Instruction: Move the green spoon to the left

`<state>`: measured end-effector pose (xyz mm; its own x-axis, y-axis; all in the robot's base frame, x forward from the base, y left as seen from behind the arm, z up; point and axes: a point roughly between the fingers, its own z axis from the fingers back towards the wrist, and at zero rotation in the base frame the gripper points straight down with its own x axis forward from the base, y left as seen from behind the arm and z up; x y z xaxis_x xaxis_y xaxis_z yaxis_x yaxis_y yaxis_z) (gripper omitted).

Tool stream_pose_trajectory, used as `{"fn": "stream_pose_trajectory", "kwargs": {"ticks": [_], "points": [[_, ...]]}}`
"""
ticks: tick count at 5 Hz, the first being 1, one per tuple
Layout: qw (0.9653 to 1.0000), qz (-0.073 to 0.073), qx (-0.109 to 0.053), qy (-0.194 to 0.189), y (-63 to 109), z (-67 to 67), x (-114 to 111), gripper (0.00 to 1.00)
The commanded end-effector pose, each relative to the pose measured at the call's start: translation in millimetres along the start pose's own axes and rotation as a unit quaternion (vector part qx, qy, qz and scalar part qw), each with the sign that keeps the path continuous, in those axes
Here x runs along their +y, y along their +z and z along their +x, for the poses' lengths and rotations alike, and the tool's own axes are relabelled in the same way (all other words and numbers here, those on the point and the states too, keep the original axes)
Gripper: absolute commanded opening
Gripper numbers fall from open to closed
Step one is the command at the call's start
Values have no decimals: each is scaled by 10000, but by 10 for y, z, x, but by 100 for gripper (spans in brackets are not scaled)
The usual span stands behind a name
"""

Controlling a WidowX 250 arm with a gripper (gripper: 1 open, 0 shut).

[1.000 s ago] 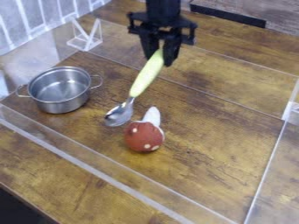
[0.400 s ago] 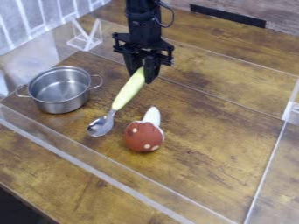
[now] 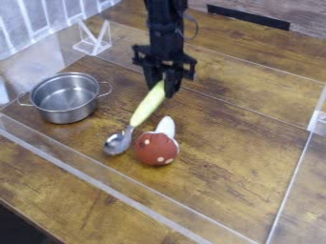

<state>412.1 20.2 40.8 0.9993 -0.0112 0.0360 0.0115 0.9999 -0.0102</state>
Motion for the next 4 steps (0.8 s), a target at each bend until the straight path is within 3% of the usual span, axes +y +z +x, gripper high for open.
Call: {"fn": "stream_pose_trajectory", "kwargs": {"ticks": [1,3,4], "points": [[9987,27,-392,-334,178,193,-19,0],[9990,59,-334,302,345,305,150,0],[9990,34,-275,341,210,251,120,0]]}}
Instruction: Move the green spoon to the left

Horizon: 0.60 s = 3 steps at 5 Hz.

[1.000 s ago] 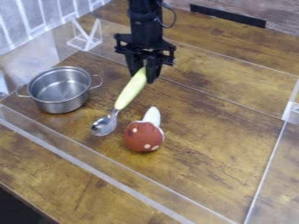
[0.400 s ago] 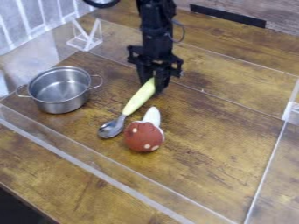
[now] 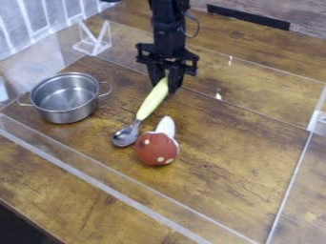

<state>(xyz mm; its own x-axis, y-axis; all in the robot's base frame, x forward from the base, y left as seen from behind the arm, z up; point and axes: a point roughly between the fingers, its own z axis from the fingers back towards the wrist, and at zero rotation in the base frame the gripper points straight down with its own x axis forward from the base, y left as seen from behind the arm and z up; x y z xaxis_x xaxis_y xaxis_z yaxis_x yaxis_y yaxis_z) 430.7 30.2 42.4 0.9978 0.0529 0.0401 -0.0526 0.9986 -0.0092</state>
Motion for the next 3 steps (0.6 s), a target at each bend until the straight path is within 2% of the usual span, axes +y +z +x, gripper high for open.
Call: {"fn": "stream_pose_trajectory", "kwargs": {"ticks": [1,3], "points": [[9998,-25,-195,21,59,9,-48,0],[9998,-63,-149,-81,248,-26,-73,0]]}}
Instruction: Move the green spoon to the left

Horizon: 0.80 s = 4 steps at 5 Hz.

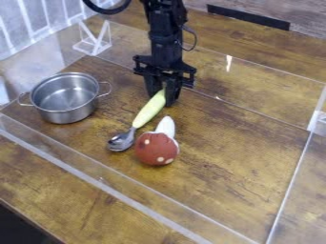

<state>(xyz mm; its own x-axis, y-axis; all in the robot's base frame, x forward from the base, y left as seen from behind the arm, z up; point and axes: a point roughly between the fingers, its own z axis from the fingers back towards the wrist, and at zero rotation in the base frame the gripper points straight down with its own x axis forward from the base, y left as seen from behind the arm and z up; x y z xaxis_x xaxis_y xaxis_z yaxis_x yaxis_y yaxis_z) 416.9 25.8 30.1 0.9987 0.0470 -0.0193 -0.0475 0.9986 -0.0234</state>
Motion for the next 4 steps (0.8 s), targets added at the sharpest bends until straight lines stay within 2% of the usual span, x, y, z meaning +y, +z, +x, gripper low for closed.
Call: {"fn": "stream_pose_trajectory", "kwargs": {"ticks": [1,3,4], "points": [[9991,0,-415,-35,420,152,-24,0],[9994,-31,-353,-16,447,215,18,0],[9996,24,-250,-164,433,146,86,0]]}}
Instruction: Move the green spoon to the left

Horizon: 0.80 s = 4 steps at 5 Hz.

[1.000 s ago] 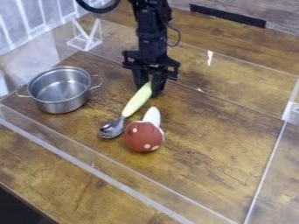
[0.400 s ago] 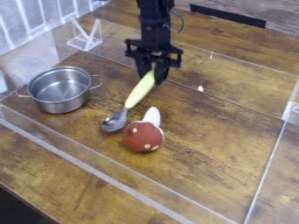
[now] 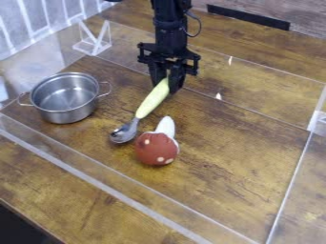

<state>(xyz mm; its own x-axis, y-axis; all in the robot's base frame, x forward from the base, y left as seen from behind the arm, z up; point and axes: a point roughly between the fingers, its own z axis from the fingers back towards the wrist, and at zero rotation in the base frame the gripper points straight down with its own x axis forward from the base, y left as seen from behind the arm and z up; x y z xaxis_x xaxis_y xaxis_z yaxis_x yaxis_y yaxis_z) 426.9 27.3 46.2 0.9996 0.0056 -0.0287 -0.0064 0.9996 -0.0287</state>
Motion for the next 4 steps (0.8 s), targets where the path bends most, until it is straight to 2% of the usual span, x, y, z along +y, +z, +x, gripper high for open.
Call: {"fn": "stream_pose_trajectory", "kwargs": {"ticks": [1,2,4], "points": [[9981,109,-193,-578,337,-9,187,0],[9934,166,-88,-1132,393,-54,300,0],[9980,180,74,-597,252,-105,403,0]]}}
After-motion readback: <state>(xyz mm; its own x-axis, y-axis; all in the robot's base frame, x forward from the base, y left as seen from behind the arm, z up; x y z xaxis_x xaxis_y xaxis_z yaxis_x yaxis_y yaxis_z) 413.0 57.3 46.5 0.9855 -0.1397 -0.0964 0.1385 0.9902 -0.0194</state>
